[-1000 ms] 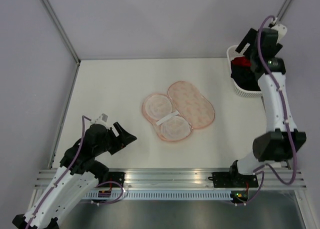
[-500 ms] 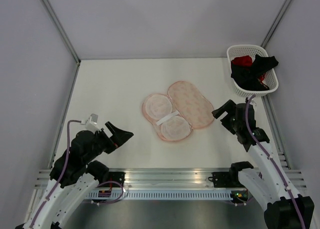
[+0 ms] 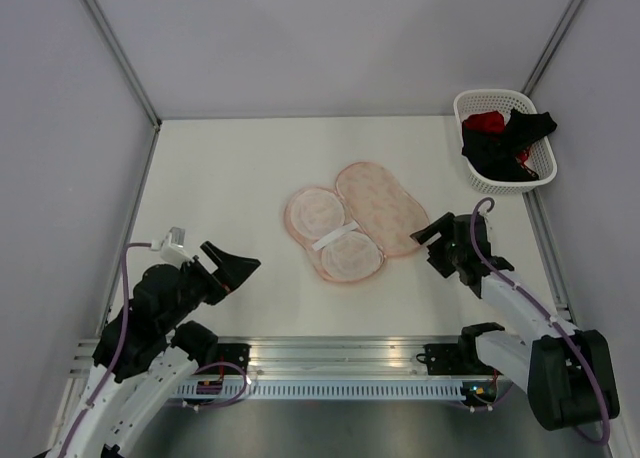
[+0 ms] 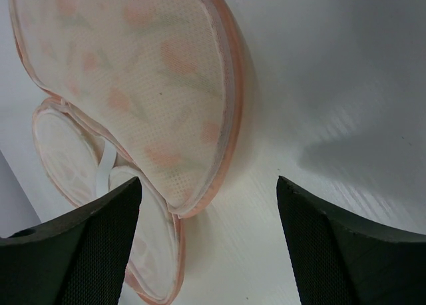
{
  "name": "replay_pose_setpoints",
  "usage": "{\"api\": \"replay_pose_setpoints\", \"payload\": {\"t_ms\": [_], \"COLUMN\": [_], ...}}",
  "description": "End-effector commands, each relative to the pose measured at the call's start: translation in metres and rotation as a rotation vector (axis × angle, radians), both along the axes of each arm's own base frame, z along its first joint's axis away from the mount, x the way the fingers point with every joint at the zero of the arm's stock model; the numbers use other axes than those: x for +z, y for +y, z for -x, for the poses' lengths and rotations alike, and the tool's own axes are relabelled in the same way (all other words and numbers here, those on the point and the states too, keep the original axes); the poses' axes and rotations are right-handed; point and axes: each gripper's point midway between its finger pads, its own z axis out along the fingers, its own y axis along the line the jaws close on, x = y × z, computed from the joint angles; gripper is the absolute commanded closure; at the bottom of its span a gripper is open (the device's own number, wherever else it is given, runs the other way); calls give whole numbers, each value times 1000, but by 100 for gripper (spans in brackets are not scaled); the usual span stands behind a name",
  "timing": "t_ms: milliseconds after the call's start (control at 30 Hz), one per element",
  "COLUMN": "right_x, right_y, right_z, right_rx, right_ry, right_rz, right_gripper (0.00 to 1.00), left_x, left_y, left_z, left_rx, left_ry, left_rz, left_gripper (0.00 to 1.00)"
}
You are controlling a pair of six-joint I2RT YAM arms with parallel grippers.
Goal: Unzip the laundry bag and remove the bra
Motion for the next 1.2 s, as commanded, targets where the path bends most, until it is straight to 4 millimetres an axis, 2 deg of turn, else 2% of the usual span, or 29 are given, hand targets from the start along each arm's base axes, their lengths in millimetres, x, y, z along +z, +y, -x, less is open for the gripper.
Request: {"api": "replay_pose_setpoints", "payload": {"t_ms": [0,267,400,433,500,533,567,633,833,967,1000,1033,1067,1133,1167], "right_x": [5,-31,-37,-37,-35,-34,-34,-31,-5,41,51,71,78,92,93], "right_y": [4,-4,-7,-8,-8,-7,-7,-6,-5,4,12,18,25,56,66], "right_z": [-21,-29,-32,-33,-38,-39,-40,-42,-43,-53,-55,-63,-66,-70,-70], "right_rx": [-38,-128,-155,-155,-151,-149,-150,-131,-108,-7,48,95,201,398,510], "right_ry": [-64,-1,5,1,-18,-23,-22,-32,-137,-295,-327,-373,-409,-394,-403], "right_rz": [-39,-34,-21,-17,-16,-18,-16,-12,-19,3,12,28,104,141,212], "right_gripper": [14,17,21,25,52,69,97,100,100,100,100,100,99,99,100], "left_x": [24,26,30,31,32,32,33,34,34,35,35,35,35,35,35], "left_y": [8,14,17,18,19,19,20,20,22,22,23,23,23,22,22], "left_z": [-2,-1,1,0,1,2,2,3,5,6,6,6,6,6,6], "left_rx": [55,75,85,88,91,93,92,94,99,98,100,102,103,103,103], "left_ry": [-53,-54,-63,-66,-69,-67,-69,-70,-70,-74,-77,-74,-74,-72,-73], "left_rz": [37,24,23,24,25,25,24,26,29,36,37,38,40,42,43], "left_gripper": [0,0,0,0,0,0,0,0,0,0,0,0,0,1,0]}}
